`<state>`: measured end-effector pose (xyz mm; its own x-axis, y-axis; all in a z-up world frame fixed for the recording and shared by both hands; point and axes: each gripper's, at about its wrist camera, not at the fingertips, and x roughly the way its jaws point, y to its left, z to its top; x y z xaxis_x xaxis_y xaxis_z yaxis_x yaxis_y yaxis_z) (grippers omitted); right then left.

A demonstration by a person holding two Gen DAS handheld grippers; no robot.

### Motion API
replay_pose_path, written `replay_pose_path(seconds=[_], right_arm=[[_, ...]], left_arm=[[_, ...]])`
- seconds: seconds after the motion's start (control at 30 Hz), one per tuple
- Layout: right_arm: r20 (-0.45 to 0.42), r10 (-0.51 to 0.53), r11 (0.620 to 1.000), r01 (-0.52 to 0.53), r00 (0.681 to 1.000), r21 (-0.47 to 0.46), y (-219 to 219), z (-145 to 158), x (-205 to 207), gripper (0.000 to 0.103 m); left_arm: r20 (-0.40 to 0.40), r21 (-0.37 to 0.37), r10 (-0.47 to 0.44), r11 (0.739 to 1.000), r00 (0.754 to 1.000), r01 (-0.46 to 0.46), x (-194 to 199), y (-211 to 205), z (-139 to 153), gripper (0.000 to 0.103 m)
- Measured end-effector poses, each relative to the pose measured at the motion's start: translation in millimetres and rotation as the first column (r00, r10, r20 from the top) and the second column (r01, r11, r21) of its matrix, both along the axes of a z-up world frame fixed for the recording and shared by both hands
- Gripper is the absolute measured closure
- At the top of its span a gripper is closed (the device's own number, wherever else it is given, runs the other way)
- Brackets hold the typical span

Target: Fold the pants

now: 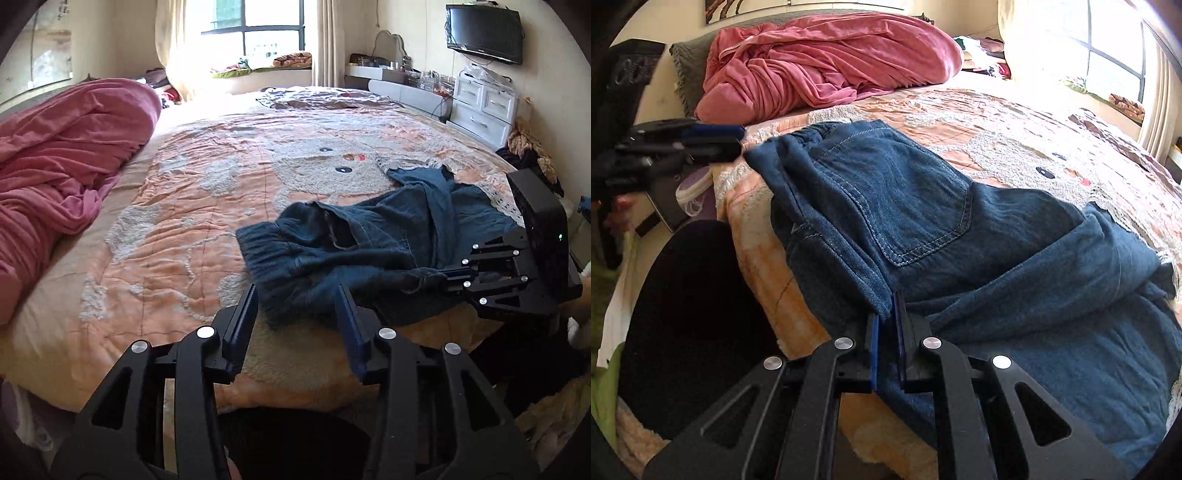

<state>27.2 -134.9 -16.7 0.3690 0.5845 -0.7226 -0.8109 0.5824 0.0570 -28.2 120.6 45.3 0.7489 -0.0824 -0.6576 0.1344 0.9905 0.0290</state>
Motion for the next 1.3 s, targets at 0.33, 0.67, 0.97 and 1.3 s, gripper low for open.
replay_pose_path(seconds=[0.33, 0.67, 0.97, 1.3], right_arm=[[-0.068, -0.034, 0.998, 0.038, 0.997, 0.058, -18.2, 1.3, -1.2, 0.090], [-0.118, -0.109, 0.964, 0.134, 0.987, 0.231, -42.5, 47.6, 29.1, 0.060], [-0.257, -0.158, 0.972, 0.196, 0.953, 0.127, -22.5, 8.0, 75.8, 0.060], [-0.140, -0.381, 0.903, 0.400, 0.914, 0.154, -105.5, 76.6, 127.3, 0.046]], left_arm=[[-0.093, -0.122, -0.069, 0.991, 0.993, 0.057, 53.7, -48.6, -15.6, 0.072], [-0.159, -0.028, -0.030, 0.999, 0.987, 0.026, 55.2, -55.6, -65.1, 0.074], [-0.085, -0.112, -0.045, 0.993, 0.995, 0.035, 46.6, -52.8, -46.4, 0.053], [-0.001, -0.156, -0.221, 0.963, 0.975, 0.218, 64.6, -105.1, 8.3, 0.048]])
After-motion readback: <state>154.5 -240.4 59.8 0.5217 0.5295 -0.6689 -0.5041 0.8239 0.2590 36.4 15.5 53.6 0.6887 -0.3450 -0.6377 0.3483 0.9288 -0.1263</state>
